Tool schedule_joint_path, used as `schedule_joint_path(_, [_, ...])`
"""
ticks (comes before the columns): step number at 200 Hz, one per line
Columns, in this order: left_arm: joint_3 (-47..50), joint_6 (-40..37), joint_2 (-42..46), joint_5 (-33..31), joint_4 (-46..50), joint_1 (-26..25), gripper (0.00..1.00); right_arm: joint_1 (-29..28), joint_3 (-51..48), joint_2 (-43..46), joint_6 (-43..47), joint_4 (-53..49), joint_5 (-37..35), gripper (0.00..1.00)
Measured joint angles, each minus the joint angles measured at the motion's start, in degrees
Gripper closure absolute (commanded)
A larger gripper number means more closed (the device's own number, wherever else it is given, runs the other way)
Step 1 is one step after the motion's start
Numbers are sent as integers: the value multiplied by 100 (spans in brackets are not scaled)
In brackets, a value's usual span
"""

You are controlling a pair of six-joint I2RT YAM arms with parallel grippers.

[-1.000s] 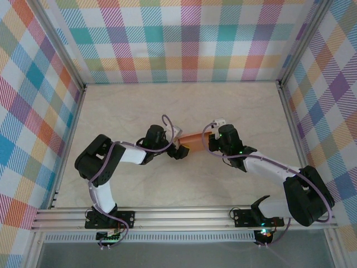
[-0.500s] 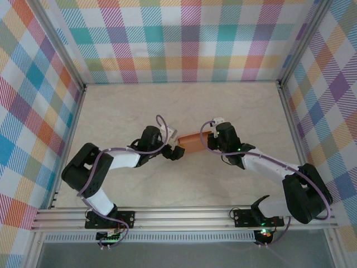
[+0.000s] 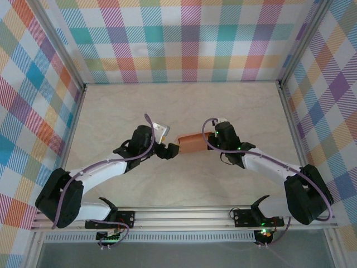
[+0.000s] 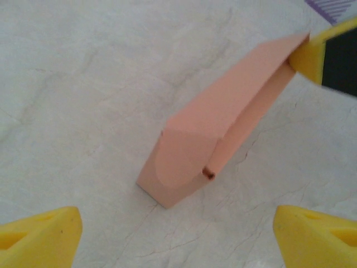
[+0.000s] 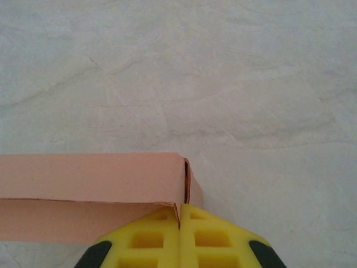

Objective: Fold the paper box

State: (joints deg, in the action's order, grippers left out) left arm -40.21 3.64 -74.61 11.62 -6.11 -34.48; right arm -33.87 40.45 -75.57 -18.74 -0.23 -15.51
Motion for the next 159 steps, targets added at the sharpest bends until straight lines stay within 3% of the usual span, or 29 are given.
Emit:
schedule_joint_path(17, [-516, 11, 13, -90, 562, 0, 25, -46, 46, 37, -219, -181, -61, 100])
schedule_joint_path(39, [-1364, -195, -190, -72, 1482, 0, 30, -90, 155, 39, -444, -439, -120, 100])
schedule_joint_path(84, [-2564, -894, -914, -210, 2975, -153, 34, -127, 367, -52, -623, -767, -142, 100])
schedule_joint_path(126, [-2938, -1598, -1228, -492, 3620, -321, 46, -146, 533, -168, -638, -916, -138, 100])
schedule_joint_path(159, [-3239, -2068, -1578, -647, 3773, -330, 48, -146, 599, -212, -638, -997, -118, 100])
